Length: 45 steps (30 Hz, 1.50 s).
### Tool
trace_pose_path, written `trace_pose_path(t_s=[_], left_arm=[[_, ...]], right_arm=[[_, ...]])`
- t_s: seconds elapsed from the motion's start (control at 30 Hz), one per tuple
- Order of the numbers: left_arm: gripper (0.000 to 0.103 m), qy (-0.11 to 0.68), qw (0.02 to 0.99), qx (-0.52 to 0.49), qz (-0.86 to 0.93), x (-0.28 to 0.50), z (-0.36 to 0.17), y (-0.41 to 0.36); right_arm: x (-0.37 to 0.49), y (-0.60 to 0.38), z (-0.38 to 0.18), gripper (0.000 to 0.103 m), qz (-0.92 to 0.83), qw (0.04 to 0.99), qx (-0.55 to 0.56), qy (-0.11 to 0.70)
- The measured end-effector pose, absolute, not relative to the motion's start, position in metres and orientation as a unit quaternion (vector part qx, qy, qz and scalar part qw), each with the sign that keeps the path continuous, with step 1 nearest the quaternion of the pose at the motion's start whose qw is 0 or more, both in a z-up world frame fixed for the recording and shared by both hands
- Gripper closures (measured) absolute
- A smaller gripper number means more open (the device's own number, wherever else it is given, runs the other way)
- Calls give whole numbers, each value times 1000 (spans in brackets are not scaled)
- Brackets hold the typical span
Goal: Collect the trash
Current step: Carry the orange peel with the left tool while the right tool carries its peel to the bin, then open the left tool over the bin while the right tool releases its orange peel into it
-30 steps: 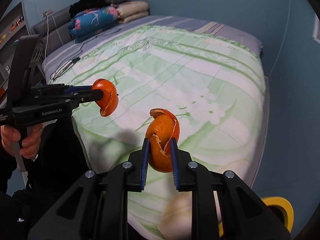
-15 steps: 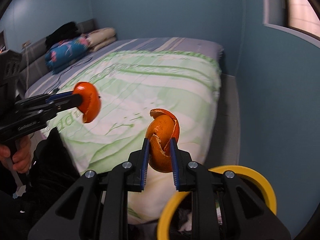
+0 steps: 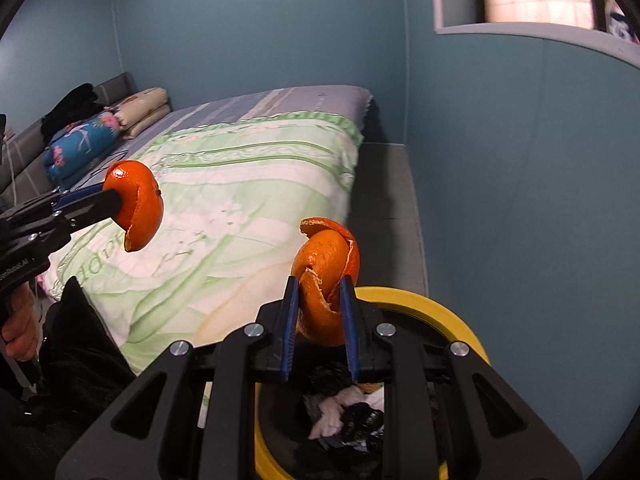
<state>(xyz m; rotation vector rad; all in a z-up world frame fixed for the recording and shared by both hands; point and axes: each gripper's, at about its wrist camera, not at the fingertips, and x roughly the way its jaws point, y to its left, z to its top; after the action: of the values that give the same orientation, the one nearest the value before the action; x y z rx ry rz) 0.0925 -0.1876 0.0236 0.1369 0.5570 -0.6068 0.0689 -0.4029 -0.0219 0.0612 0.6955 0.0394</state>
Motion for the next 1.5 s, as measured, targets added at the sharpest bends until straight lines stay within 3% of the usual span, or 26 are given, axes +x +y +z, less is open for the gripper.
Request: trace_pose_path(t_s=[0.73,1.27,1.5], left_arm=[[74,310,882,67,-349,88,-15,-268],[73,431,824,43,-366,125,-82,-287],[73,445,816,29,-367,131,-89,-284]], right_arm=[[51,-454,-74,83,-54,917,91,385],[62,-469,-116,83,-56,883,136,446],[60,-471,-117,82,-59,881,140,448]])
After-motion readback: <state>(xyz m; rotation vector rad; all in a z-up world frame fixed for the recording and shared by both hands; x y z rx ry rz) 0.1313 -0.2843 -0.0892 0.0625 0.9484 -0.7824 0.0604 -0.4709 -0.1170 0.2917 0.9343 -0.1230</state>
